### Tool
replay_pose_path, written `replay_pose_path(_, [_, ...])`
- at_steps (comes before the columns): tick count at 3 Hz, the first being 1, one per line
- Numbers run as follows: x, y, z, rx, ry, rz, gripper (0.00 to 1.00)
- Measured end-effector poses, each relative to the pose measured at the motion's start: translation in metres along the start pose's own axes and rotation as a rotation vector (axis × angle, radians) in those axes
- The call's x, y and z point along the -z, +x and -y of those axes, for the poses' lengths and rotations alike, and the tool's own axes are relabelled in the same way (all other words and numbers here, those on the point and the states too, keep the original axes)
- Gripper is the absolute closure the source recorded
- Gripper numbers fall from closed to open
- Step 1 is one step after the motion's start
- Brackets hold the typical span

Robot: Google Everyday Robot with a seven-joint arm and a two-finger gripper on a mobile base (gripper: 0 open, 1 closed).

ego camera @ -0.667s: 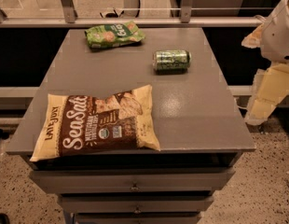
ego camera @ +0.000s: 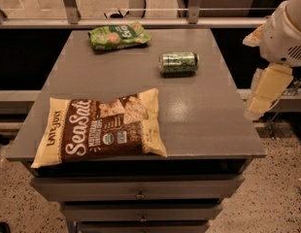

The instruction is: Pick green can

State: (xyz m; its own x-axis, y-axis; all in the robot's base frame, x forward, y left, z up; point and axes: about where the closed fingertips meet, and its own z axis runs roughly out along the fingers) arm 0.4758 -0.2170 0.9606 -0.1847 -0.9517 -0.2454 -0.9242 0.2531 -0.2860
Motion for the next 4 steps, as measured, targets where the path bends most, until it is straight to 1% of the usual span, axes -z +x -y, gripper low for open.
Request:
replay_pose_path(1, [-0.028, -0.005, 0.053, 0.040, 0.075, 0.074, 0.00])
replay_pose_path(2, [-0.046, -0.013, 0.087, 0.030, 0.107, 0.140, 0.00])
replay_pose_path(3, [-0.081, -0.039, 0.128, -0.024, 0.108, 0.258, 0.00])
replay_pose_path(4, [-0.105, -0.054, 0.148, -0.071, 0.090, 0.329, 0.00])
